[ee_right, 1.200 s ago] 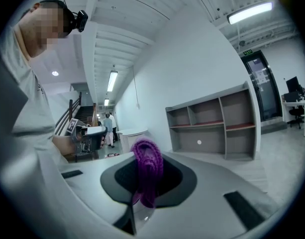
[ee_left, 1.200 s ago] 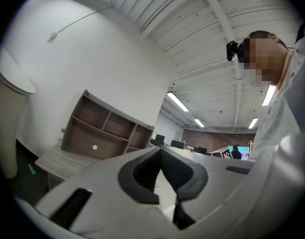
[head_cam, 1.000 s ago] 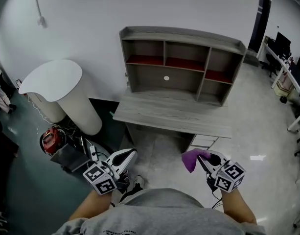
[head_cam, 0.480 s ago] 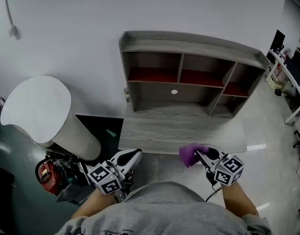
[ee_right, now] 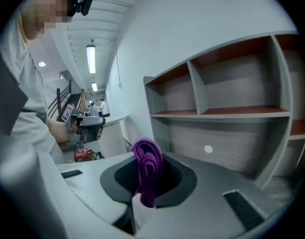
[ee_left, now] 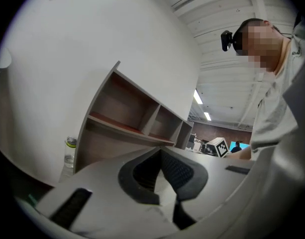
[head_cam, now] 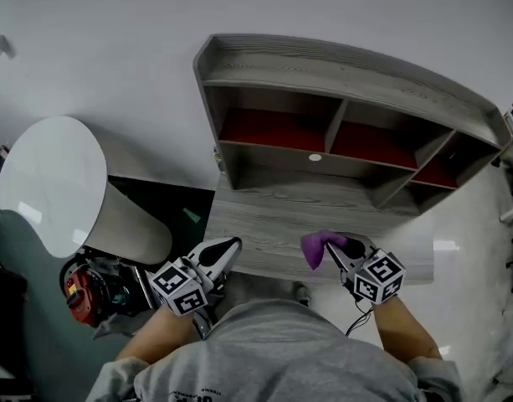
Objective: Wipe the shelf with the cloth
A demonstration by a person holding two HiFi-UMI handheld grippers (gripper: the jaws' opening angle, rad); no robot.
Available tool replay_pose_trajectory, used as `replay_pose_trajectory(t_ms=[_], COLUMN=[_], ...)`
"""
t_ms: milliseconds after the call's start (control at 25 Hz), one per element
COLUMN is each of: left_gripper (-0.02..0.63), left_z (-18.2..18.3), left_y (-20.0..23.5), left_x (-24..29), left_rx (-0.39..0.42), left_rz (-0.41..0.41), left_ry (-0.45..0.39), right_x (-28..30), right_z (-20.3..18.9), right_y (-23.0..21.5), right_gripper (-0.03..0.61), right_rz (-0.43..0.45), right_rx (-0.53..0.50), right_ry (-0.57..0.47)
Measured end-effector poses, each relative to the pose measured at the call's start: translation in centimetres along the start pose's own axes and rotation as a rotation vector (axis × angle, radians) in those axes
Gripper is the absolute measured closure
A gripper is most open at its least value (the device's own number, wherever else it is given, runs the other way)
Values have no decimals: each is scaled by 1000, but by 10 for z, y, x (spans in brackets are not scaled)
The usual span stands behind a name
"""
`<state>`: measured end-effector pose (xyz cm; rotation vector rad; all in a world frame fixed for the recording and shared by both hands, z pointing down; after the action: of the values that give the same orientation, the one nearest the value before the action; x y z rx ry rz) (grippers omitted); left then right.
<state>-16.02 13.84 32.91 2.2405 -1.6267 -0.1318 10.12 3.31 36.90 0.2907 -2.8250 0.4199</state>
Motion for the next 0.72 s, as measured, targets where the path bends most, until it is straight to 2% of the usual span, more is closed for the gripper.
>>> replay_pose_trajectory(t_ms=[200,360,520,720], left_gripper=[600,600,601,600], left_z=[-9,-19,-34,-57], left_y=[12,43,97,153], left_x=[31,34,34,25], left_rx=[-34,-65,-65,-73], left_rz=[141,208,212,165], left_ry=[8,25,61,133], right_x=[78,175,286,407], right_z=[-8,-24,-39,-64], right_y=[-83,-125,-158,-207], right_gripper=[517,517,517,515], right_rz=[17,15,-52,-159], right_rx=[-180,-284,-326,-336], right_ry=[120,220,283,369])
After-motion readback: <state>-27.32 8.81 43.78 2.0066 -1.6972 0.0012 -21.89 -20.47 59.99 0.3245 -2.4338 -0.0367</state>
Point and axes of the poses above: the fingertips, and each gripper's own axes: x forward along the fingers, y to its left, z out of its top, the point moved 5 cm from there along -x, backward along the fingers, and after that the axes turned 15 degrees about z, right-handed, at the moved point
